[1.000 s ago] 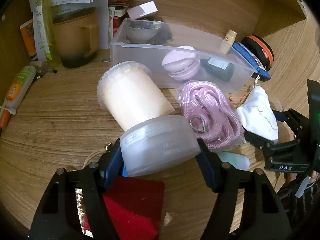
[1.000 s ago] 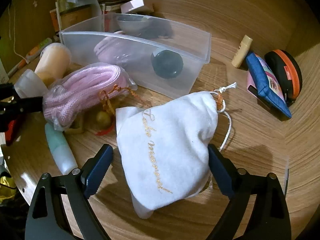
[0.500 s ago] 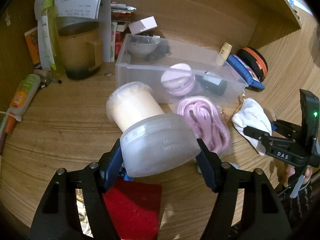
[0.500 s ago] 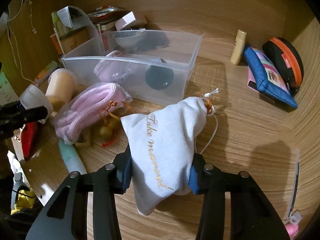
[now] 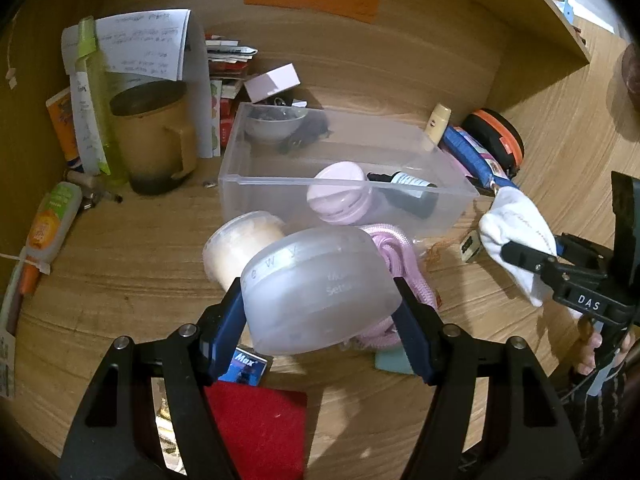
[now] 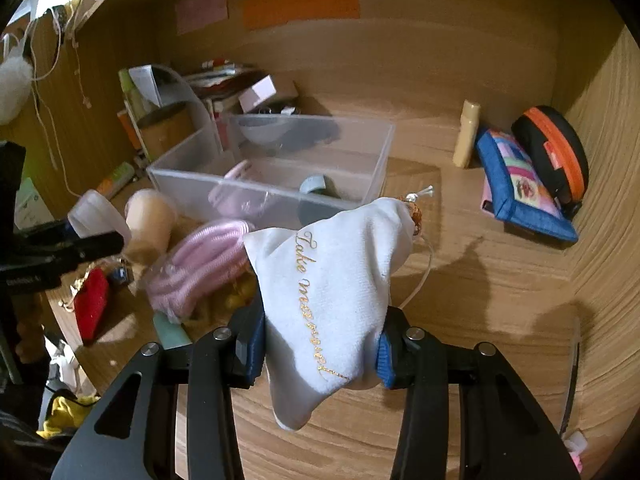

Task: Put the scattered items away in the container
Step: 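Carry the frosted jar and white drawstring bag over the clear box with both tools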

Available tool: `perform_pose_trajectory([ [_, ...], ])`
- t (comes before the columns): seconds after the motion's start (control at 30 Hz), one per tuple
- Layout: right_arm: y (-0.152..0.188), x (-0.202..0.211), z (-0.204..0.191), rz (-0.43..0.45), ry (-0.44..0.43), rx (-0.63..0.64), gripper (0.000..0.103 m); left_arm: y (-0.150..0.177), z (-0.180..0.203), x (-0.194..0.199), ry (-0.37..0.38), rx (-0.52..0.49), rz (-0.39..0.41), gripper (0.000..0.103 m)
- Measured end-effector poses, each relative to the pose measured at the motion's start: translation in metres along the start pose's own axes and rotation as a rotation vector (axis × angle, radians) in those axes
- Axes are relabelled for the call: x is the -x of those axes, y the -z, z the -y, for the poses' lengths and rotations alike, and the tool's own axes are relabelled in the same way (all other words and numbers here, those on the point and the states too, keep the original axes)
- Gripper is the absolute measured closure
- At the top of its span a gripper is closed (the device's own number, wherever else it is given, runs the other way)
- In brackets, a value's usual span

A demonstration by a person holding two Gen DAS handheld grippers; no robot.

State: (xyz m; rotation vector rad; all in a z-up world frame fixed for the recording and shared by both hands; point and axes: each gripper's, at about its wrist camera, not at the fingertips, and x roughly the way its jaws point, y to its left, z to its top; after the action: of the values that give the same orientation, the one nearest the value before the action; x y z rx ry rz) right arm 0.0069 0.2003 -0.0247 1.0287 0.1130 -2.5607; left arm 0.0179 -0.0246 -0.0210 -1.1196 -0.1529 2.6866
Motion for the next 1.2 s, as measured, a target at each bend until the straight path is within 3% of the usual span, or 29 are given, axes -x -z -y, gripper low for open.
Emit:
perform_pose_trajectory([
  [0.27, -0.012, 0.001, -0.002, 0.035, -0.022, -0.026, 0.063, -0.013, 0.01, 0.007, 0.033, -0.016, 0.044, 0.034],
  [0.8, -0.042, -0.005, -0.008, 0.103, -0.083, -0.083, 0.063, -0.058, 0.008, 0.011, 0.009, -0.009, 0.14, 0.034],
  [1.2, -0.059, -0.018, -0.004, 0.104, -0.084, -0.093, 0.063, -0.097, -0.005, -0.011, 0.039, -0.001, 0.102, 0.034],
])
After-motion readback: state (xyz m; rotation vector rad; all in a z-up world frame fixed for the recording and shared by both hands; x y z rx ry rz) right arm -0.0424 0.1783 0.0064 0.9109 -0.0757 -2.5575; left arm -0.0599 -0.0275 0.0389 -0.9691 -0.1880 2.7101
